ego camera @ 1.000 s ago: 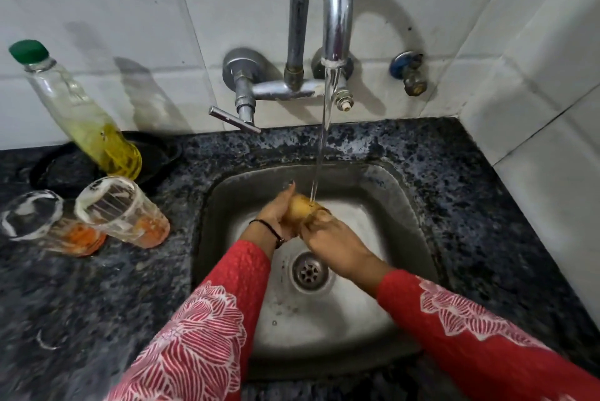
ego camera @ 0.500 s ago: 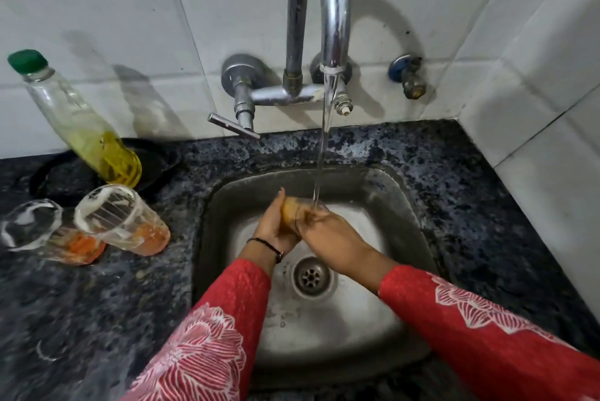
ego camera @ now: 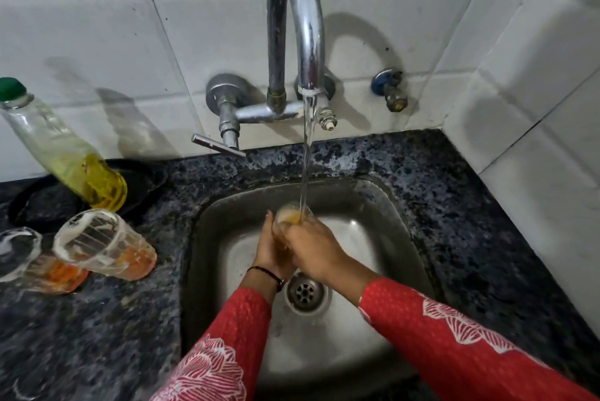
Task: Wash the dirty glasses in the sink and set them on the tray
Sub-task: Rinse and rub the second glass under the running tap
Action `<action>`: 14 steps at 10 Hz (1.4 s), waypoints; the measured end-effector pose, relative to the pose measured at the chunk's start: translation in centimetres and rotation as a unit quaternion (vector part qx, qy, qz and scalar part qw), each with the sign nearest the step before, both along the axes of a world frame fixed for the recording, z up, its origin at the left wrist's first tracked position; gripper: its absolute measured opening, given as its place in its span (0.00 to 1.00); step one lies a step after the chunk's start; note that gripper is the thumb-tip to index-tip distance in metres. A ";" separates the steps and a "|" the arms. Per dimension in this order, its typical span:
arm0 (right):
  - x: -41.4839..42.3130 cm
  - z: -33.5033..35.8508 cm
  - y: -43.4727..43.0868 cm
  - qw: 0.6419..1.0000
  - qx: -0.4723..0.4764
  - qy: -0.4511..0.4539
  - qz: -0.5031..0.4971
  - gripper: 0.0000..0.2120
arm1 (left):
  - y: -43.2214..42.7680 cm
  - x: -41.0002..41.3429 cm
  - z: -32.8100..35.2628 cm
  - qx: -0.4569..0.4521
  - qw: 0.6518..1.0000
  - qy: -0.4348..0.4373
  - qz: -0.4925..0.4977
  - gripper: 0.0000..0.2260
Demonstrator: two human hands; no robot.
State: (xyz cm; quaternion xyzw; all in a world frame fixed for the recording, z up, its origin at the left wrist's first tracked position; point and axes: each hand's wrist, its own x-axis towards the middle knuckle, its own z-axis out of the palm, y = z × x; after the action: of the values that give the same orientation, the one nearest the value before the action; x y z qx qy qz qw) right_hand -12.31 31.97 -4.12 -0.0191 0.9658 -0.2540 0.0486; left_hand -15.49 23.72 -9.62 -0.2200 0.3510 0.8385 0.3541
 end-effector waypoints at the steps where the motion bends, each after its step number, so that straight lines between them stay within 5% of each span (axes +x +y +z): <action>1: -0.2 0.2 -2.3 0.895 -0.352 -0.040 -0.270 0.10 | 0.2 0.0 -0.3 -0.013 0.997 0.043 0.057 0.29; 2: 1.2 -0.7 -2.5 0.902 -0.386 -0.047 -0.185 0.09 | -0.6 -0.8 -0.1 -0.079 0.997 0.020 0.009 0.32; 3: 3.0 -0.4 0.1 0.986 -0.133 -0.097 0.017 0.13 | -1.0 -1.0 0.0 -0.105 0.992 -0.045 -0.061 0.32; 4: 2.3 -0.2 1.6 0.993 0.063 -0.040 0.091 0.16 | -0.5 0.3 -0.5 -0.048 0.998 -0.004 -0.032 0.30; 5: 0.9 1.0 -0.7 0.980 -0.142 -0.072 -0.116 0.13 | 0.6 1.4 -0.5 -0.012 0.999 0.020 0.043 0.28; 6: 1.2 0.7 -1.3 0.966 -0.207 -0.093 -0.125 0.15 | 0.9 0.9 -0.5 -0.055 0.998 0.012 0.032 0.30; 7: 2.1 0.6 0.1 0.989 0.057 -0.104 0.091 0.20 | -0.1 0.0 -0.7 -0.073 0.995 -0.048 -0.046 0.31; 8: 1.3 1.9 1.4 0.985 0.106 -0.062 0.118 0.13 | -0.4 0.6 -1.2 -0.059 0.994 -0.070 -0.060 0.30; 9: 0.3 2.3 0.9 0.998 0.007 -0.067 -0.016 0.09 | 0.2 1.7 -1.4 -0.007 0.999 -0.038 -0.006 0.29; 10: 0.3 1.2 -1.0 0.930 -0.283 -0.077 -0.222 0.05 | 0.7 1.6 -0.6 0.012 0.998 0.001 0.059 0.30; 11: 1.7 0.4 -1.9 0.927 -0.308 -0.117 -0.177 0.09 | 0.1 0.8 -0.6 -0.058 0.998 -0.001 0.016 0.33; 12: 3.0 -0.6 -0.5 0.990 -0.127 -0.049 -0.022 0.13 | -0.9 0.7 -0.8 -0.077 0.997 -0.023 -0.001 0.33; 13: 3.1 -1.4 0.8 0.948 -0.278 0.034 -0.149 0.09 | -1.0 1.0 -0.6 -0.052 0.994 -0.023 0.098 0.23; 14: 3.5 -2.5 -0.1 0.778 -0.502 0.038 -0.377 0.14 | -0.3 1.0 -0.1 -0.102 0.978 0.012 0.182 0.22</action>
State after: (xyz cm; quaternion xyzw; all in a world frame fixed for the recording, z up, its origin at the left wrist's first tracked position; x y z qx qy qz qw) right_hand -8.80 31.90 -6.63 0.3148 0.6324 -0.7000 -0.1042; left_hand -14.46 23.40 -9.74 -0.3055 0.3931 0.8510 0.1671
